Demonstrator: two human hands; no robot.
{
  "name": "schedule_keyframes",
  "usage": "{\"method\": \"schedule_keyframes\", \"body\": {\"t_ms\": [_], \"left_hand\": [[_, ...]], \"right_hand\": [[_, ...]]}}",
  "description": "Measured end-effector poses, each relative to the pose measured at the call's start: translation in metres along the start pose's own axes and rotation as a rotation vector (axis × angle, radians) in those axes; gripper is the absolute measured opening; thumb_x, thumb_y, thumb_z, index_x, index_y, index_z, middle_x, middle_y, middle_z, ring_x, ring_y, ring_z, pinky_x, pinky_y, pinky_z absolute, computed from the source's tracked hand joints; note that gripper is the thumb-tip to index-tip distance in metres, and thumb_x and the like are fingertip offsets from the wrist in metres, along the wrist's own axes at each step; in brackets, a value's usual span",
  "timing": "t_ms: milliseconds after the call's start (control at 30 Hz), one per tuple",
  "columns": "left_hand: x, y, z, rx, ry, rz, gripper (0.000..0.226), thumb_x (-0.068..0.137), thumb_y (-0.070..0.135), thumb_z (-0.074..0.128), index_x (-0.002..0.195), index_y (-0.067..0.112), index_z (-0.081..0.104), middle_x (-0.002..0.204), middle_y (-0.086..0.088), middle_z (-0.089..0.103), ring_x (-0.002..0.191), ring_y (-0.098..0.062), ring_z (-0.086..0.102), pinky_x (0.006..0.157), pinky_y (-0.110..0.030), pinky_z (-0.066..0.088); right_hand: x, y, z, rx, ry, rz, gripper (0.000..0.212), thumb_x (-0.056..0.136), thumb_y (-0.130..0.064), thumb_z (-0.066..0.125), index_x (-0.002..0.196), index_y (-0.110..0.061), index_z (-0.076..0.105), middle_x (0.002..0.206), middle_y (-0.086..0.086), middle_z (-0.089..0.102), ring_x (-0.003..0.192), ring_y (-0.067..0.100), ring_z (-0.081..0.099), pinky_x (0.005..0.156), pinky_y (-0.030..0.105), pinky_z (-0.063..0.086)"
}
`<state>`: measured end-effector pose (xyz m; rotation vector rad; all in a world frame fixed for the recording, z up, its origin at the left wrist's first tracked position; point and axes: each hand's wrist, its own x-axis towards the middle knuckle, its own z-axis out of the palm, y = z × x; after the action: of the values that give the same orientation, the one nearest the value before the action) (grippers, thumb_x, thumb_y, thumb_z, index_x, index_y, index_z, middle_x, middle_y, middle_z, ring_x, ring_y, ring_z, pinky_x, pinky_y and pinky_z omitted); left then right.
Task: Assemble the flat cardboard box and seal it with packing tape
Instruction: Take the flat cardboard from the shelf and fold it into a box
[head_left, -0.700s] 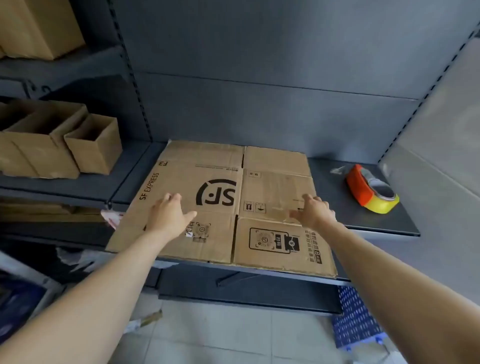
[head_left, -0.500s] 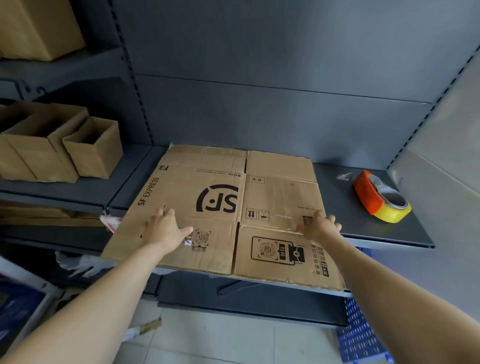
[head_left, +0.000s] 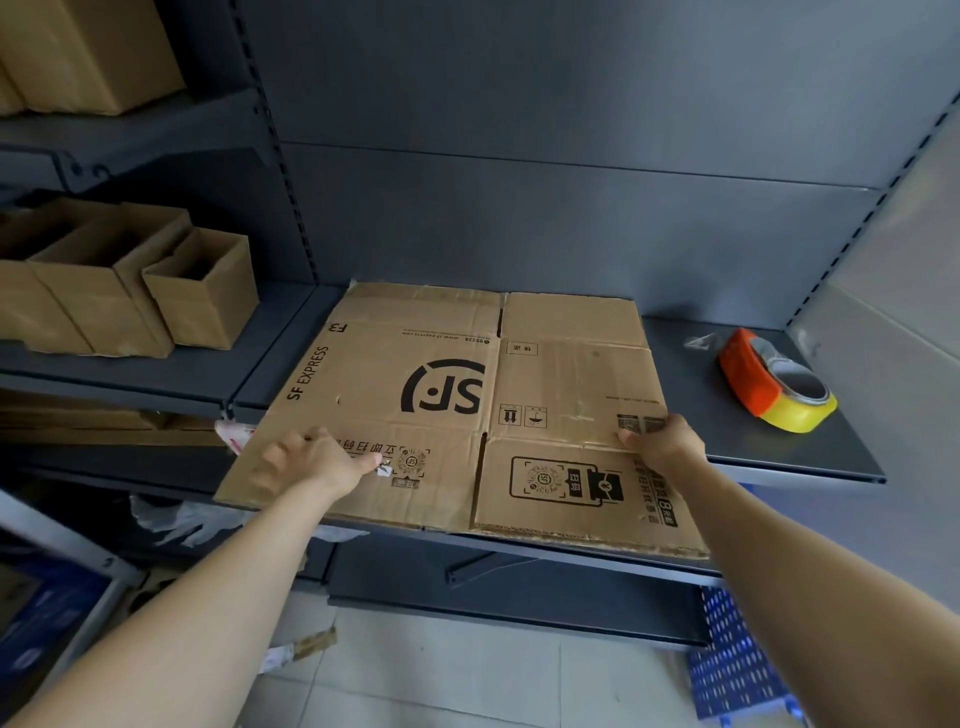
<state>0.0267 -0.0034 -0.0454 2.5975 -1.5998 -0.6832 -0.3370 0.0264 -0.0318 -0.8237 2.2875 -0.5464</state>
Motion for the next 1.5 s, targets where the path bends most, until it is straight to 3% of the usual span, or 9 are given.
{"method": "schedule_keyframes", "body": {"t_ms": [133, 267, 367, 400, 500, 667, 833, 1133, 1500], "left_hand": [[-0.011, -0.004, -0.011, -0.341, -0.085, -0.152, 0.097, 0.080, 0.045, 0.070, 0.148, 0.004, 0.014, 0.153, -0.018, 0.026, 0.140, -0.038, 0.029, 0.114, -0.048, 0.029], [-0.006, -0.014, -0.004, -0.665, -0.205, -0.271, 0.074, 0.087, 0.026, 0.067, 0.147, 0.005, 0.028, 0.150, -0.013, 0.037, 0.136, -0.035, 0.036, 0.112, -0.046, 0.032], [0.022, -0.027, 0.004, -0.909, -0.146, -0.322, 0.126, 0.041, 0.040, 0.092, 0.147, 0.010, 0.030, 0.153, -0.013, 0.033, 0.134, -0.035, 0.039, 0.110, -0.050, 0.036], [0.007, -0.024, -0.008, -0.887, -0.069, -0.329, 0.135, 0.036, 0.037, 0.093, 0.149, 0.011, 0.024, 0.153, -0.017, 0.029, 0.135, -0.036, 0.037, 0.110, -0.049, 0.036], [-0.038, -0.010, -0.047, -0.851, 0.172, -0.355, 0.110, 0.069, 0.017, 0.084, 0.152, 0.015, 0.011, 0.153, -0.026, 0.018, 0.135, -0.037, 0.034, 0.105, -0.043, 0.039], [-0.055, -0.012, -0.070, -0.928, 0.167, -0.292, 0.071, 0.083, 0.007, 0.069, 0.143, 0.005, 0.030, 0.142, -0.023, 0.041, 0.122, -0.037, 0.051, 0.097, -0.042, 0.046], [-0.089, -0.026, -0.101, -0.970, 0.228, -0.193, 0.070, 0.085, 0.003, 0.064, 0.145, 0.008, 0.029, 0.149, -0.018, 0.028, 0.126, -0.037, 0.047, 0.097, -0.042, 0.049], [-0.151, -0.076, -0.147, -1.021, 0.297, -0.045, 0.064, 0.083, 0.007, 0.066, 0.137, 0.017, 0.034, 0.141, -0.014, 0.033, 0.122, -0.040, 0.046, 0.100, -0.049, 0.047], [-0.225, -0.164, -0.208, -1.258, 0.567, -0.128, 0.059, 0.086, 0.001, 0.063, 0.137, 0.012, 0.036, 0.145, -0.011, 0.030, 0.122, -0.033, 0.050, 0.092, -0.029, 0.045]], "right_hand": [[-0.008, -0.006, -0.013, 0.126, 0.045, -0.008, 0.041, 0.089, -0.034, 0.063, 0.124, -0.014, 0.054, 0.108, 0.010, 0.064, 0.093, 0.028, 0.063, 0.081, 0.039, 0.054], [-0.021, -0.010, -0.021, 0.207, 0.048, -0.015, 0.034, 0.094, -0.030, 0.057, 0.124, -0.015, 0.054, 0.099, 0.009, 0.061, 0.087, 0.027, 0.062, 0.073, 0.036, 0.052], [-0.032, -0.008, -0.025, 0.268, 0.079, -0.026, 0.032, 0.095, -0.026, 0.053, 0.125, -0.015, 0.054, 0.097, 0.008, 0.059, 0.085, 0.026, 0.060, 0.073, 0.034, 0.050], [-0.037, -0.007, -0.026, 0.289, 0.093, -0.035, 0.032, 0.096, -0.026, 0.053, 0.125, -0.015, 0.054, 0.097, 0.007, 0.059, 0.086, 0.027, 0.061, 0.075, 0.035, 0.051], [-0.053, -0.006, -0.031, 0.343, 0.135, -0.061, 0.029, 0.095, -0.024, 0.053, 0.122, -0.013, 0.056, 0.097, 0.006, 0.058, 0.086, 0.025, 0.058, 0.076, 0.032, 0.047], [-0.089, -0.002, -0.047, 0.440, 0.157, -0.046, 0.033, 0.095, -0.020, 0.056, 0.126, -0.011, 0.057, 0.115, 0.012, 0.064, 0.088, 0.024, 0.057, 0.077, 0.032, 0.047], [-0.135, 0.003, -0.059, 0.461, 0.168, -0.018, 0.034, 0.093, -0.018, 0.056, 0.125, -0.006, 0.056, 0.115, 0.018, 0.065, 0.102, 0.034, 0.063, 0.092, 0.043, 0.052], [-0.221, 0.007, -0.079, 0.564, 0.161, -0.070, 0.025, 0.096, -0.019, 0.053, 0.119, -0.011, 0.056, 0.110, 0.015, 0.066, 0.097, 0.031, 0.066, 0.085, 0.043, 0.055], [-0.287, -0.043, -0.069, 0.559, -0.039, -0.273, 0.027, 0.096, -0.019, 0.053, 0.123, -0.013, 0.054, 0.100, 0.009, 0.066, 0.087, 0.025, 0.067, 0.063, 0.034, 0.054]]}}
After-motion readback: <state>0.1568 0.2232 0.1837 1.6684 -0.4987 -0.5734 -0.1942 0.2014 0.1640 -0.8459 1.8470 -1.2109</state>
